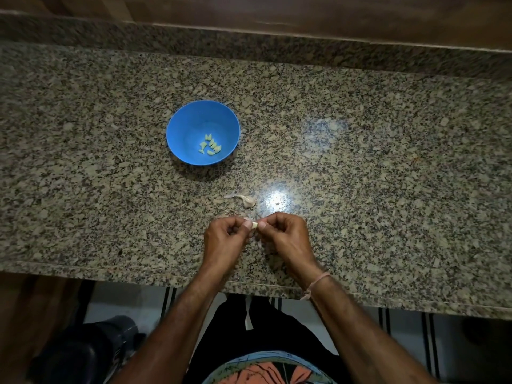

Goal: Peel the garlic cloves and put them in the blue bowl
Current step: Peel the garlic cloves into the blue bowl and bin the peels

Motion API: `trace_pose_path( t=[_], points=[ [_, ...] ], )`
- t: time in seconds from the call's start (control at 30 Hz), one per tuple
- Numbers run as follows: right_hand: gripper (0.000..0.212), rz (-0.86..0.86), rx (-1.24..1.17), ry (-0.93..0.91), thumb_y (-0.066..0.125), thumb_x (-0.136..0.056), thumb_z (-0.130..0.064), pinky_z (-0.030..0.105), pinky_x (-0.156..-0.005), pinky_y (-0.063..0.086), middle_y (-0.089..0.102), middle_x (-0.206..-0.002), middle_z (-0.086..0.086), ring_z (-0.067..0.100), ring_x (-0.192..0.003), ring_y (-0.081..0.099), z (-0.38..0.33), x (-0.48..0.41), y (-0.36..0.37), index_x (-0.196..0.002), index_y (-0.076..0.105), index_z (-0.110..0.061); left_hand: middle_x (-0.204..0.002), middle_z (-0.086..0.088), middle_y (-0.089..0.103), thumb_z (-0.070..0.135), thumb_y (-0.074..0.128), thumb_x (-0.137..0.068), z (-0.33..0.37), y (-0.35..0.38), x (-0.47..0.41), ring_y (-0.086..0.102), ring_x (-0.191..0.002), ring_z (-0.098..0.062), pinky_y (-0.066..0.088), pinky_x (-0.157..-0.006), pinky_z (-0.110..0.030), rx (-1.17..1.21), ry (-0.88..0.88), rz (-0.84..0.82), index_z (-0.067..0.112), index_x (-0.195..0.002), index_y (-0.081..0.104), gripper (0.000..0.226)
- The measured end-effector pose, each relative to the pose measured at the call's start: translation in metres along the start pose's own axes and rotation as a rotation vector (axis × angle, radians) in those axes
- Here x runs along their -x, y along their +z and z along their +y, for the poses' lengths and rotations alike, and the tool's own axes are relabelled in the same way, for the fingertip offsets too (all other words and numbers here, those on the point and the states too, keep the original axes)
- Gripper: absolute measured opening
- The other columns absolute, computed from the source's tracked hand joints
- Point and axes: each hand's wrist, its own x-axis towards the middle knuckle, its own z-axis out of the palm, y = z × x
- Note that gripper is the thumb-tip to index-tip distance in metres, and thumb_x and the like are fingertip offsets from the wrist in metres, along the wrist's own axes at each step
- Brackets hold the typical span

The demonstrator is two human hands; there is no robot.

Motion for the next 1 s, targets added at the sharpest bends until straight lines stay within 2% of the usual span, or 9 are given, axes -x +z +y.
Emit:
trace_pose_path(
  t=[0.1,0.2,0.4,0.5,0.6,0.7,0.8,0.9,1.0],
  points=[
    [0.007,0.041,0.119,-0.083,0.077,-0.093,-0.012,0.042,-0.077,0.065,0.076,-0.085,0.005,0.022,-0.083,0.075,0.005,-0.003,0.000,-0.087,0.074,-0.009,-0.074,-0.003,0.069,0.014,0.065,-0.101,0.000,-0.003,-0.001,0.056,-0.058,-0.008,0.043,-0.055,-0.023,0.320,-0.287,-0.174,0.007,-0.093,0.073,0.014],
    [0.009,0.068,0.233,-0.175,0.077,-0.093,-0.012,0.036,-0.079,0.064,0.075,-0.083,-0.001,0.015,-0.083,0.073,0.007,-0.004,0.002,-0.085,0.073,-0.013,-0.074,-0.003,0.069,0.012,0.065,-0.100,-0.004,-0.002,-0.002,0.057,-0.060,-0.011,0.045,-0.061,-0.027,0.460,-0.426,-0.205,0.008,-0.092,0.072,0.012],
    [0.011,0.033,0.103,-0.006,0.074,-0.096,-0.016,0.035,-0.076,0.063,0.075,-0.086,0.009,0.020,-0.079,0.071,0.002,0.001,0.005,-0.088,0.072,-0.009,-0.088,0.001,0.074,0.026,0.069,-0.100,-0.004,0.006,0.011,0.070,-0.084,-0.015,0.057,-0.074,-0.031,-0.077,0.081,0.106,0.017,-0.092,0.071,0.012],
    [0.015,-0.056,-0.103,0.139,0.070,-0.098,-0.014,0.037,-0.070,0.059,0.071,-0.084,0.015,0.024,-0.073,0.065,-0.001,0.004,0.001,-0.094,0.070,0.001,-0.087,-0.001,0.076,0.023,0.067,-0.101,-0.006,0.000,0.006,0.072,-0.085,-0.017,0.058,-0.073,-0.030,0.015,0.037,0.013,0.014,-0.093,0.073,0.013],
    [0.015,-0.129,-0.294,0.268,0.065,-0.100,-0.007,0.029,-0.067,0.055,0.070,-0.080,0.013,0.020,-0.070,0.063,-0.004,0.004,-0.001,-0.099,0.068,0.007,-0.087,-0.006,0.077,0.017,0.067,-0.101,-0.008,-0.004,0.004,0.070,-0.081,-0.017,0.055,-0.068,-0.025,0.188,-0.080,-0.070,0.009,-0.097,0.074,0.012],
    [0.011,-0.125,-0.389,0.346,0.065,-0.100,-0.006,0.024,-0.064,0.056,0.070,-0.079,0.011,0.016,-0.067,0.065,-0.008,0.004,0.000,-0.095,0.069,0.003,-0.095,-0.007,0.078,0.015,0.073,-0.096,-0.012,0.001,0.003,0.074,-0.090,-0.022,0.059,-0.075,-0.032,0.253,-0.050,0.005,0.014,-0.100,0.075,0.004],
    [0.011,-0.083,-0.517,0.438,0.066,-0.099,-0.006,0.024,-0.064,0.058,0.072,-0.078,0.009,0.017,-0.066,0.067,-0.008,0.004,0.002,-0.101,0.069,0.004,-0.097,0.003,0.078,0.016,0.077,-0.093,-0.011,0.006,0.009,0.074,-0.093,-0.014,0.062,-0.081,-0.032,0.111,0.092,0.101,0.022,-0.101,0.077,0.010],
    [0.015,-0.057,-0.560,0.458,0.066,-0.099,-0.006,0.025,-0.065,0.059,0.073,-0.078,0.009,0.017,-0.067,0.068,-0.008,0.005,0.003,-0.107,0.069,0.006,-0.096,0.007,0.078,0.016,0.078,-0.091,-0.010,0.006,0.014,0.073,-0.090,-0.006,0.062,-0.080,-0.026,0.007,0.173,0.090,0.022,-0.104,0.078,0.014],
    [0.017,-0.073,-0.478,0.359,0.065,-0.100,-0.007,0.023,-0.063,0.056,0.071,-0.081,0.011,0.016,-0.067,0.065,-0.005,0.008,0.003,-0.107,0.068,0.009,-0.099,0.004,0.079,0.015,0.077,-0.093,-0.017,0.003,0.006,0.076,-0.094,-0.014,0.064,-0.085,-0.037,0.102,0.086,0.058,0.021,-0.105,0.079,0.014]
  ],
)
